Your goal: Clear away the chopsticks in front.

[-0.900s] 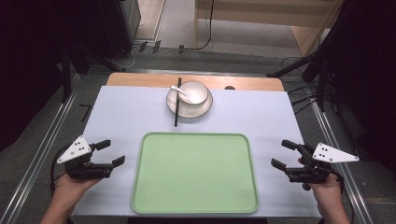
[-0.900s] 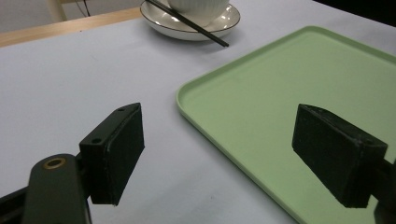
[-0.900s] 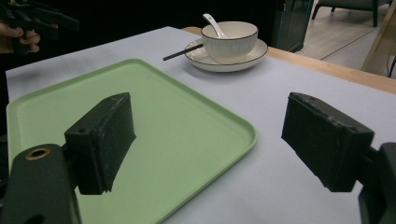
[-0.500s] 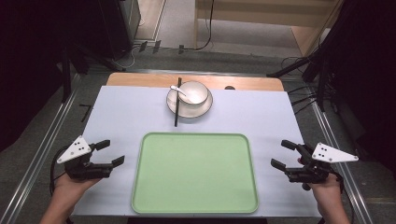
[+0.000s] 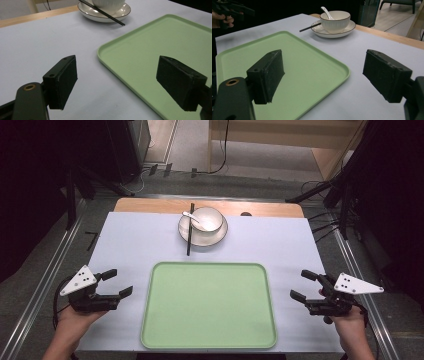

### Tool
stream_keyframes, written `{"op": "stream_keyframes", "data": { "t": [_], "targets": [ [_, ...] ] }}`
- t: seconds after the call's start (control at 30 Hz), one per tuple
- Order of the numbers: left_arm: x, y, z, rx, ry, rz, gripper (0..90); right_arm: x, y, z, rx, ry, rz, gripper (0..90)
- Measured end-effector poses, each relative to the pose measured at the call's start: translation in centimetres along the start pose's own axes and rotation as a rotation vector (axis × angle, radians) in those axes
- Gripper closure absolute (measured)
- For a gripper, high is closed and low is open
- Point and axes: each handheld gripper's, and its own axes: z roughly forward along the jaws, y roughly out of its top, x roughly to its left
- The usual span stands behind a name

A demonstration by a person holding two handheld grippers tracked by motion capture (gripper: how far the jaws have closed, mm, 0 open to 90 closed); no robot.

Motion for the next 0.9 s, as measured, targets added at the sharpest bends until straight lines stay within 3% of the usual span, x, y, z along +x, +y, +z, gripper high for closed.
{"op": "stream_keyframes", "data": {
  "t": [0.23,0.5,0.77,0.9],
  "targets": [
    [-0.08,-0.01,0.01,-0.003,0.006,0.017,17.4,-0.06,-0.02,0.03,0.003,0.003,0.003,17.3],
    [0.1,-0.05,-0.12,-0.023,-0.019,-0.002,17.5,-0.01,-0.05,0.1,0.01,0.007,0.004,17.3],
    [0.38,0.18,0.4,0.022,-0.047,-0.107,19.2,-0.02,-0.1,0.23,0.017,0.011,0.004,17.4],
    [-0.05,0.75,0.57,0.04,-0.052,-0.108,21.6,-0.04,-0.16,0.33,0.023,0.012,0.006,17.3]
  ]
}}
